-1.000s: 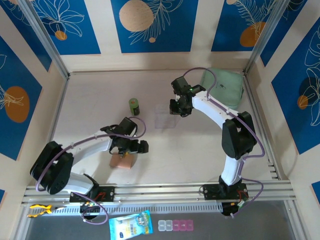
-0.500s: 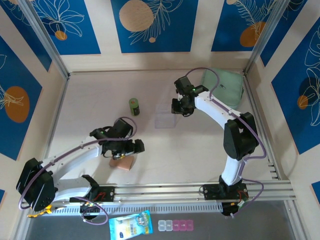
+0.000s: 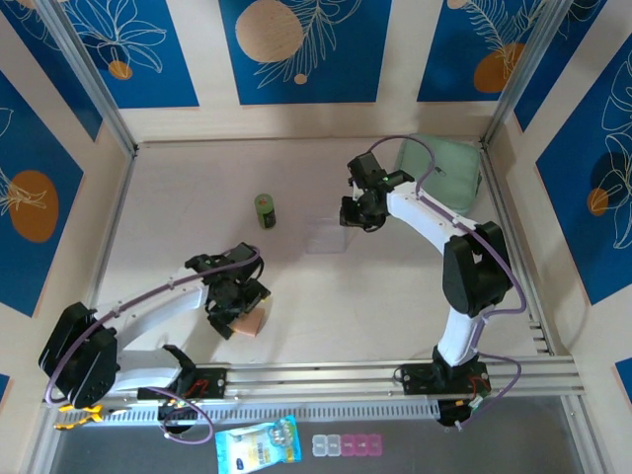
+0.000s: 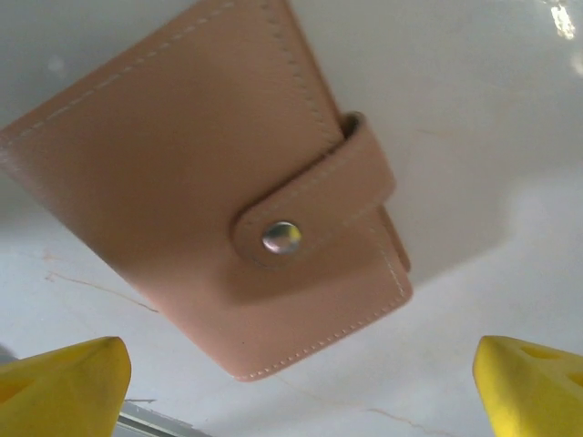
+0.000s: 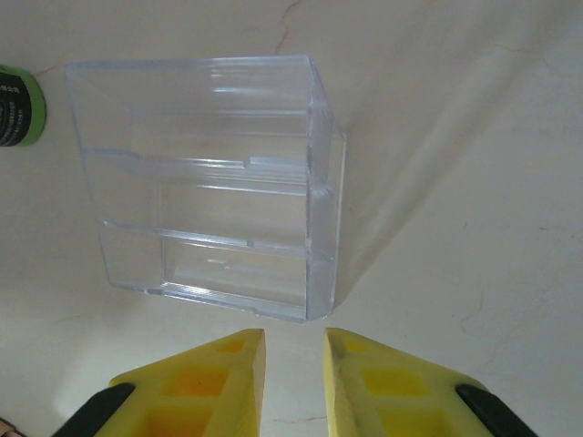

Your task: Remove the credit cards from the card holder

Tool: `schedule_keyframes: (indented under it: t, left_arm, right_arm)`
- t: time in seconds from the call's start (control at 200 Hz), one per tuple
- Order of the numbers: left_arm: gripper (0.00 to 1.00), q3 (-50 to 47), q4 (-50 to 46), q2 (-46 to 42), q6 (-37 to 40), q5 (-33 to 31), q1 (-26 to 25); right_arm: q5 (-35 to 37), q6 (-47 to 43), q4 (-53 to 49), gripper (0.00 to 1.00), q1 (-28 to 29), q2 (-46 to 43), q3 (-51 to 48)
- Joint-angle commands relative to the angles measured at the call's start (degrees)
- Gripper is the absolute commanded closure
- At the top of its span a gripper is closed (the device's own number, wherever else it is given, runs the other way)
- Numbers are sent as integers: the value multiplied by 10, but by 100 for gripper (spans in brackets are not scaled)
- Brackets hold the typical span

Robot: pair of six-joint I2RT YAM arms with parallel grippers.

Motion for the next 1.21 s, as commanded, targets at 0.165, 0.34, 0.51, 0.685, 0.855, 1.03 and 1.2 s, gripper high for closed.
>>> schedule_keyframes:
  t: [0.165, 0.34, 0.51, 0.685, 0.855, 1.03, 1.2]
  left_arm:
    - [1, -39, 40, 10, -169, 2, 3]
    - [0, -69, 74, 6, -213, -7, 10]
    - [1, -83, 81, 10, -222, -15, 26]
    - [4, -87, 102, 15, -216, -8, 38]
    - [14, -85, 96, 22, -208, 3, 42]
    - [21, -75, 80, 22, -192, 2, 44]
    - [23, -29, 47, 29, -118, -10, 44]
  right_arm:
    - [-25, -15, 2, 75, -19, -44, -28]
    - [-27, -22, -1, 75, -34, -53, -36]
    - [-33, -21, 2, 75, -44, -59, -45]
    - [-36, -22, -2, 75, -44, -59, -44]
    - [-32, -24, -6, 75, -46, -61, -40]
    - [-30, -23, -11, 74, -47, -63, -39]
    - [-27, -26, -17, 74, -47, -67, -40]
